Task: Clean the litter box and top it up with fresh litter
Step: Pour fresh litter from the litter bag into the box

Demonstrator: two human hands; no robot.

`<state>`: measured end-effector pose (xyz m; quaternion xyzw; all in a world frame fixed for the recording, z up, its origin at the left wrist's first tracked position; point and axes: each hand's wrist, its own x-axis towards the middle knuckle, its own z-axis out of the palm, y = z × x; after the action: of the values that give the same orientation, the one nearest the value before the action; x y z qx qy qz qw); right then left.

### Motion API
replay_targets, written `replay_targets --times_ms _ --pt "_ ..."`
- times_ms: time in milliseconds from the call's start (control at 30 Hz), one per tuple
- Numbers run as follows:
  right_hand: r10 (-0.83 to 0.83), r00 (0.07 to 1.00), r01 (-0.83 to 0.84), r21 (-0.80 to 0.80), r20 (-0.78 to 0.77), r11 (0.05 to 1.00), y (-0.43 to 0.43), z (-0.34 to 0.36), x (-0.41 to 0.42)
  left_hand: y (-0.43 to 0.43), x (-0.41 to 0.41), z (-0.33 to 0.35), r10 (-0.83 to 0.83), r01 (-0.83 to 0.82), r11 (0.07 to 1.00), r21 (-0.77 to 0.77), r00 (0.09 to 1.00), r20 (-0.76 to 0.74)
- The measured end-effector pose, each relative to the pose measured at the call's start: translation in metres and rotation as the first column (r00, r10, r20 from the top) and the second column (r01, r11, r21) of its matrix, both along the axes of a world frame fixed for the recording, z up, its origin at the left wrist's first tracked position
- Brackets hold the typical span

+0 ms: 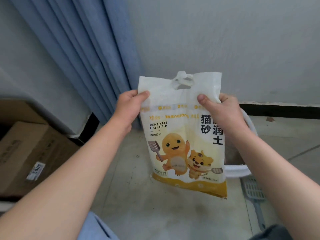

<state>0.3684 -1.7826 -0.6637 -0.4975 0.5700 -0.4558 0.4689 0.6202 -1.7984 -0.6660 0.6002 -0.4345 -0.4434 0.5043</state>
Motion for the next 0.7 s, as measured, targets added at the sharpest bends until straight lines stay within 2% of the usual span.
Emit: replay_targets --times_ms 300,600,700 --pt "0.175 0.981 -0.171 -0.053 0.086 0.984 -0.012 -0.004 0.103 0.037 0.098 0.024 0.302 -0.299 0.950 -0.085 0.953 0.028" --pt "0.242 0.969 -0.247 -0.177 -0.047 0.953 -0.032 -0.012 0.191 0.067 0.167 0.043 0.567 -0.545 0.813 -0.208 0.821 0.068" --pt "0.249 0.964 -0.265 -0.210 -0.097 0.941 -0.042 -0.016 0.215 0.077 0.188 0.045 0.617 -0.579 0.781 -0.235 0.774 0.144"
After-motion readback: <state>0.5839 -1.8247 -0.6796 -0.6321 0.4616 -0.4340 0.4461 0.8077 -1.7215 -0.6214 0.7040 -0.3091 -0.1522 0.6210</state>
